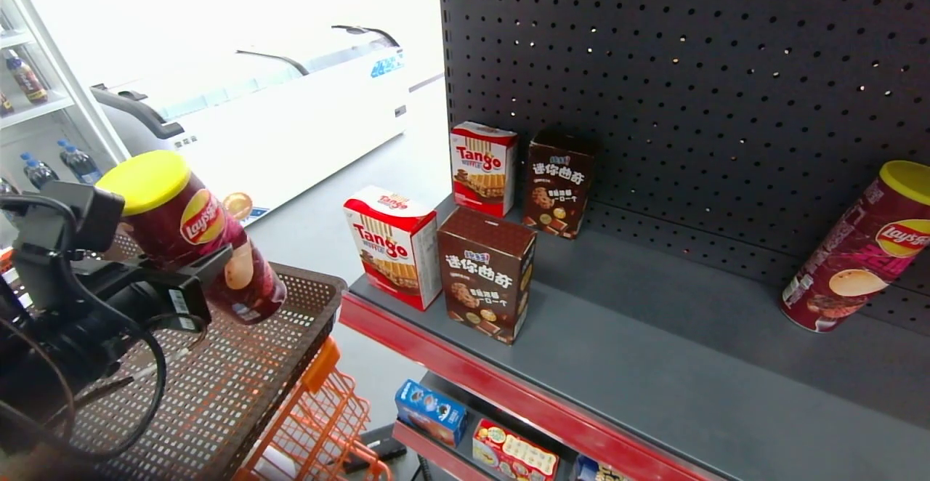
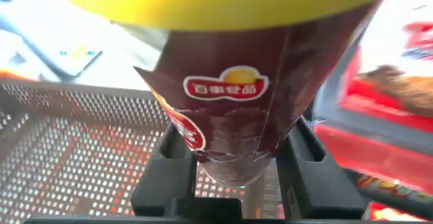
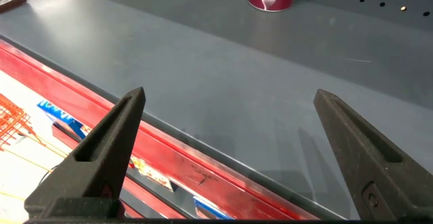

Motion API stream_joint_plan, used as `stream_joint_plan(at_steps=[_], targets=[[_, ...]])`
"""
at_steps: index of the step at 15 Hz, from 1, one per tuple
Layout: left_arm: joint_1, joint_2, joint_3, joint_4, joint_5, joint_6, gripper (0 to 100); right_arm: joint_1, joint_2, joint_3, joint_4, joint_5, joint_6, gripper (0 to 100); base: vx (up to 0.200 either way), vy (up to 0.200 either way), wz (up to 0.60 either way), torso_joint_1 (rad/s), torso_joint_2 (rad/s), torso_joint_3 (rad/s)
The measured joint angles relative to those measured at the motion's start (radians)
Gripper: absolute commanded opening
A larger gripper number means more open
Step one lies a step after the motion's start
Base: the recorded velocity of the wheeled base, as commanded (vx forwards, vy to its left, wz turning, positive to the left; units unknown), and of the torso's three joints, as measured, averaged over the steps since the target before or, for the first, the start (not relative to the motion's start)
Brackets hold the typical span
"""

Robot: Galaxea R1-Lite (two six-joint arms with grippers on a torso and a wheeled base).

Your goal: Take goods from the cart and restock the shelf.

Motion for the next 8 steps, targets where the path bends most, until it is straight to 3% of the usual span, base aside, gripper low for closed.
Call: stream_joint_plan(at_steps=[3,5,8], targets=[[-0.054,-0.119,0.014,0.114,-0.013,-0.001,0,0.0,0.0,0.0,0.0,0.0,0.0,100,0.0,0.0,0.0,0.0,0.0,0.0],[-0.121,-0.193,0.006,0.197,-0.026,-0.001,0,0.0,0.0,0.0,0.0,0.0,0.0,100,0.0,0.0,0.0,0.0,0.0,0.0],[-0.212,-0.271,-0.013,0.234,-0.038,0.0,0,-0.001,0.0,0.0,0.0,0.0,0.0,100,0.0,0.0,0.0,0.0,0.0,0.0]])
